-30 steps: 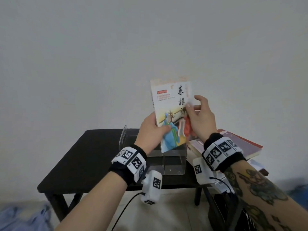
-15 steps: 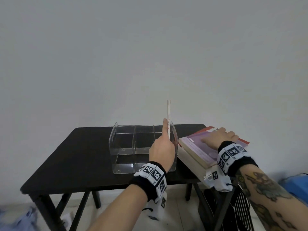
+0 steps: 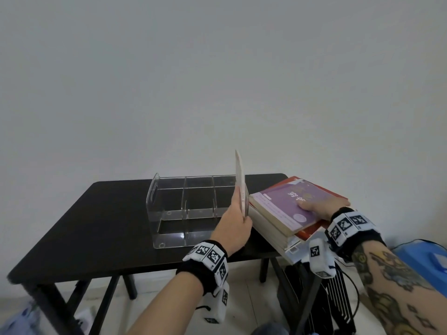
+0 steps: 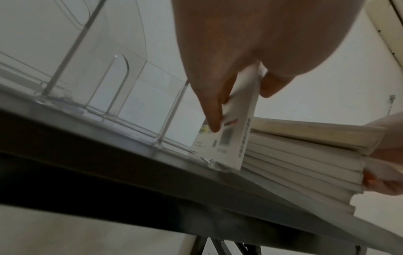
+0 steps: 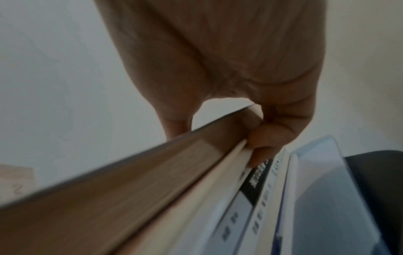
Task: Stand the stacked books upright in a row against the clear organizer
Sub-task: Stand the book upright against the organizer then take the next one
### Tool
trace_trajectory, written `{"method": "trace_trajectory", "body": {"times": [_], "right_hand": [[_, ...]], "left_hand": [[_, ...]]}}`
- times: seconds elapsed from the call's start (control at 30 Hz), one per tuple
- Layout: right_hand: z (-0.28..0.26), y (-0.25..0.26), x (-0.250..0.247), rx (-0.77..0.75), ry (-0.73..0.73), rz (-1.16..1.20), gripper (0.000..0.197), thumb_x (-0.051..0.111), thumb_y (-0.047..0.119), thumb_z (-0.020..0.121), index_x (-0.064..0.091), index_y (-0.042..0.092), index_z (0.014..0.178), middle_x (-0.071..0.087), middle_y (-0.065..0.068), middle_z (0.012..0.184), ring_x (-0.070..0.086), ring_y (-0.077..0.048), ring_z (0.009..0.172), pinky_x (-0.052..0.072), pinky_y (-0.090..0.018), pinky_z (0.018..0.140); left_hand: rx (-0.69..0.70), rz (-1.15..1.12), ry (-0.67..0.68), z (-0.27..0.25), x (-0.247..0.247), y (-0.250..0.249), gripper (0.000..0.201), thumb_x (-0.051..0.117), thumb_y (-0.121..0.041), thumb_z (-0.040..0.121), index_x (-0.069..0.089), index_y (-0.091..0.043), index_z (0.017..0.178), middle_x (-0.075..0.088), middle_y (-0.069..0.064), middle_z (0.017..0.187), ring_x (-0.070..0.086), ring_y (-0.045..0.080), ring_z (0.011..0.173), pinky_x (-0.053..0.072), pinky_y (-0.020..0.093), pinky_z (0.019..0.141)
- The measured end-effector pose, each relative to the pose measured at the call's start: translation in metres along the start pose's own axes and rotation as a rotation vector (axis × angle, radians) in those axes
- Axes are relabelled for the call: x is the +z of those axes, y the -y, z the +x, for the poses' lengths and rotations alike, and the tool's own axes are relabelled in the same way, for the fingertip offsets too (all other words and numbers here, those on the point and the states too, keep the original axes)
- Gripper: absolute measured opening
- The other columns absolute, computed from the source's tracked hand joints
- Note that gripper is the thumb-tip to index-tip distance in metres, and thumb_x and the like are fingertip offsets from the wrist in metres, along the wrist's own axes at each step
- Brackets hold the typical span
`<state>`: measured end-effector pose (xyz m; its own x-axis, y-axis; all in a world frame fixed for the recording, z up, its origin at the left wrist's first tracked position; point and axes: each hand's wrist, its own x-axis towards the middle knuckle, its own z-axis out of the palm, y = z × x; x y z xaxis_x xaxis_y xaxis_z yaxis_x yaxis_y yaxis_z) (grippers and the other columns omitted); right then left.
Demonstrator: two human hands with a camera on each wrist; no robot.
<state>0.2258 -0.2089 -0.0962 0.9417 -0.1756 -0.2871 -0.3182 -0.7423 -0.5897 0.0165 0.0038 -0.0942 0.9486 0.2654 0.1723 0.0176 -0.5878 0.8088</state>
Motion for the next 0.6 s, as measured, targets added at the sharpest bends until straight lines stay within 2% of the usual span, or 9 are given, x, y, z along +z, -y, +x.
{"method": "trace_trajectory", "body": {"times": [0.03, 0.1, 0.17, 0.23, 0.3, 0.37, 0.43, 0.5, 0.6], "right_hand": [[0.028, -0.009, 0.006, -0.006, 0.012, 0.048, 0.158, 0.075, 0.084, 0.012, 0.036, 0.004, 0.143, 0.053, -0.018, 0.135, 0.062, -0.034, 0.111, 0.051, -0.044, 0.095], [0.031, -0.018, -0.003, -0.031, 0.035, 0.145, 0.119, 0.088, 0.067, 0.025, 0.056, 0.003, 0.121, 0.067, -0.014, 0.113, 0.068, -0.032, 0.097, 0.056, -0.042, 0.086], [-0.012, -0.016, -0.017, -0.010, 0.019, 0.259, 0.084, 0.097, 0.038, 0.037, 0.062, 0.000, 0.103, 0.072, -0.017, 0.091, 0.072, -0.032, 0.079, 0.058, -0.046, 0.078], [-0.037, -0.012, -0.027, -0.005, 0.001, 0.328, 0.067, 0.097, 0.027, 0.044, 0.064, 0.000, 0.095, 0.072, -0.017, 0.082, 0.072, -0.033, 0.073, 0.059, -0.049, 0.076], [-0.040, -0.012, -0.029, -0.015, -0.019, 0.284, 0.064, 0.097, 0.031, 0.044, 0.062, 0.002, 0.090, 0.070, -0.015, 0.082, 0.070, -0.031, 0.074, 0.059, -0.046, 0.077], [-0.038, -0.009, -0.028, -0.026, -0.069, 0.253, 0.081, 0.097, 0.035, 0.033, 0.063, 0.001, 0.098, 0.070, -0.015, 0.089, 0.070, -0.032, 0.077, 0.060, -0.045, 0.075], [-0.050, 0.000, -0.033, -0.066, -0.106, 0.221, 0.071, 0.088, 0.031, 0.054, 0.059, -0.002, 0.110, 0.065, -0.019, 0.102, 0.068, -0.032, 0.083, 0.060, -0.040, 0.071], [-0.058, 0.007, -0.036, -0.074, -0.130, 0.231, 0.056, 0.069, 0.021, 0.075, 0.045, -0.006, 0.118, 0.058, -0.022, 0.106, 0.066, -0.032, 0.077, 0.058, -0.032, 0.054], [-0.071, 0.020, -0.046, -0.121, -0.133, 0.333, 0.045, 0.052, 0.013, 0.082, 0.028, 0.001, 0.118, 0.052, -0.022, 0.107, 0.064, -0.038, 0.084, 0.058, -0.037, 0.049]], "left_hand": [[-0.007, -0.020, 0.036, 0.000, 0.001, 0.001, 0.086, 0.045, -0.011, 0.095, -0.011, -0.035, 0.156, 0.063, 0.018, 0.128, 0.067, 0.034, 0.104, 0.054, 0.047, 0.094], [-0.006, -0.025, 0.072, 0.001, 0.003, 0.002, 0.089, 0.046, -0.009, 0.095, -0.013, -0.035, 0.156, 0.052, 0.021, 0.142, 0.060, 0.039, 0.118, 0.050, 0.049, 0.101], [0.003, -0.004, 0.084, 0.004, 0.004, 0.003, 0.090, 0.049, -0.009, 0.097, -0.016, -0.032, 0.156, 0.041, 0.018, 0.153, 0.055, 0.038, 0.126, 0.046, 0.049, 0.106], [0.014, 0.000, 0.084, 0.007, 0.005, 0.006, 0.092, 0.051, -0.011, 0.099, -0.018, -0.034, 0.155, 0.035, 0.013, 0.158, 0.053, 0.034, 0.130, 0.043, 0.048, 0.110], [0.005, -0.009, 0.088, 0.009, 0.003, 0.009, 0.094, 0.054, -0.014, 0.099, -0.018, -0.038, 0.154, 0.038, 0.011, 0.158, 0.052, 0.031, 0.133, 0.039, 0.048, 0.113], [-0.017, -0.026, 0.101, 0.009, 0.002, 0.011, 0.094, 0.054, -0.016, 0.099, -0.019, -0.041, 0.154, 0.042, 0.011, 0.155, 0.052, 0.030, 0.132, 0.037, 0.046, 0.114], [-0.019, -0.024, 0.112, 0.009, 0.000, 0.011, 0.095, 0.054, -0.017, 0.100, -0.020, -0.042, 0.153, 0.044, 0.011, 0.153, 0.055, 0.029, 0.129, 0.039, 0.042, 0.112], [-0.019, -0.021, 0.122, 0.010, -0.001, 0.012, 0.095, 0.055, -0.017, 0.100, -0.019, -0.041, 0.154, 0.046, 0.011, 0.152, 0.058, 0.028, 0.126, 0.042, 0.039, 0.109], [-0.032, -0.038, 0.119, 0.011, -0.001, 0.014, 0.092, 0.056, -0.016, 0.099, -0.013, -0.034, 0.156, 0.046, 0.011, 0.151, 0.059, 0.027, 0.124, 0.043, 0.035, 0.106]]}}
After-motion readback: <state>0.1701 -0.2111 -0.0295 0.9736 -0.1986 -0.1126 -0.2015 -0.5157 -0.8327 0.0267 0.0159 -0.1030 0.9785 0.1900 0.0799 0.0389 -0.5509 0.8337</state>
